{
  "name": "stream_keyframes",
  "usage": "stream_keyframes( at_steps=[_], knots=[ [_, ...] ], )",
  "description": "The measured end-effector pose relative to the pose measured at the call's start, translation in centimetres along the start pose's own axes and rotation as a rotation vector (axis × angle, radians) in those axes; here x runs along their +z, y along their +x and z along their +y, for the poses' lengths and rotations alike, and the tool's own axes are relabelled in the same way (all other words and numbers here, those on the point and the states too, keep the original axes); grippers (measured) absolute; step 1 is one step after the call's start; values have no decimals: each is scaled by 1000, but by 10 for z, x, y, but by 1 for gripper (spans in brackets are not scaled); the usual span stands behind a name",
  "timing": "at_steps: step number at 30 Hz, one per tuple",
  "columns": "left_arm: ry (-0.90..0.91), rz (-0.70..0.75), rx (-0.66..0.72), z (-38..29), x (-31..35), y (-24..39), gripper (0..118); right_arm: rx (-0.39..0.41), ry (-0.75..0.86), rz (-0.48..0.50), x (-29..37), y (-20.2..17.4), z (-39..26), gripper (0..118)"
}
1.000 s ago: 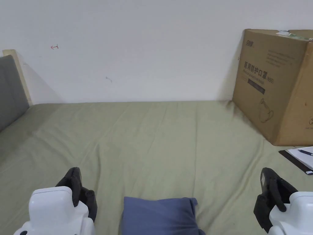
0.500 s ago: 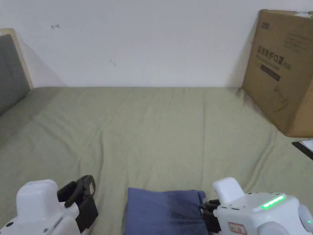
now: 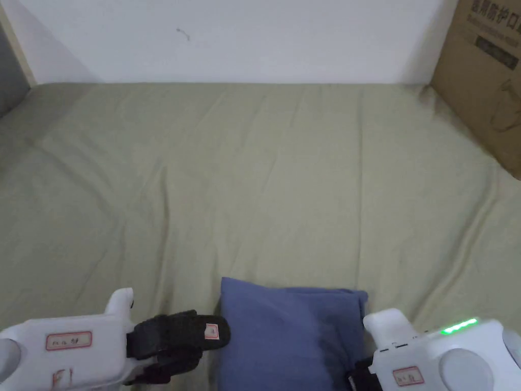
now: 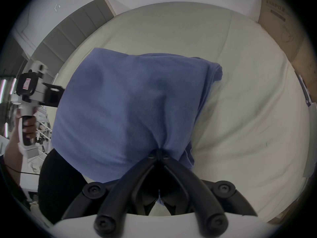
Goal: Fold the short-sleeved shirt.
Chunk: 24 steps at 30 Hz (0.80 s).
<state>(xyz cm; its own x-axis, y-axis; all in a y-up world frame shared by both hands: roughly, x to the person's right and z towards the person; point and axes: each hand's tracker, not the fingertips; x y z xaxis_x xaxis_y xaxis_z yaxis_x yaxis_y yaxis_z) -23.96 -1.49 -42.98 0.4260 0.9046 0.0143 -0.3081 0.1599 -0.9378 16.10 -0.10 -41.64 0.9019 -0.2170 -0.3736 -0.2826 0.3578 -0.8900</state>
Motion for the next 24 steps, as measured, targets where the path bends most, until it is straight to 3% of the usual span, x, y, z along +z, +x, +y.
stream_keyframes(
  at_steps=[4,7,8,9,11,17,18,19,20,21,24],
  knots=[
    [-96,-106,210,20,-29,-46,118,-22,15,40,0,9,-5,0],
    [-190,-383,319,27,-59,-45,118,-41,35,55,0,11,-10,0],
    [-236,-382,345,27,-73,-42,118,-46,41,57,0,11,-11,0],
    [-237,-279,311,28,-80,-38,118,-49,46,58,0,11,-13,0],
    [-284,-283,258,34,-91,-33,118,-51,54,58,1,10,-14,0],
    [-242,-143,156,25,-86,-9,114,-73,84,68,1,12,-20,0],
    [-233,-88,85,23,-84,-1,92,-81,93,69,2,11,-21,0],
    [-212,-17,6,20,-81,1,43,-81,102,67,3,10,-23,0],
    [-201,86,-62,17,-81,6,13,-75,109,61,6,9,-24,0],
    [-166,167,-98,12,-80,8,13,-70,120,59,9,7,-25,0],
    [-163,98,-10,14,-68,7,13,-84,190,35,28,-3,-28,0]
  ],
)
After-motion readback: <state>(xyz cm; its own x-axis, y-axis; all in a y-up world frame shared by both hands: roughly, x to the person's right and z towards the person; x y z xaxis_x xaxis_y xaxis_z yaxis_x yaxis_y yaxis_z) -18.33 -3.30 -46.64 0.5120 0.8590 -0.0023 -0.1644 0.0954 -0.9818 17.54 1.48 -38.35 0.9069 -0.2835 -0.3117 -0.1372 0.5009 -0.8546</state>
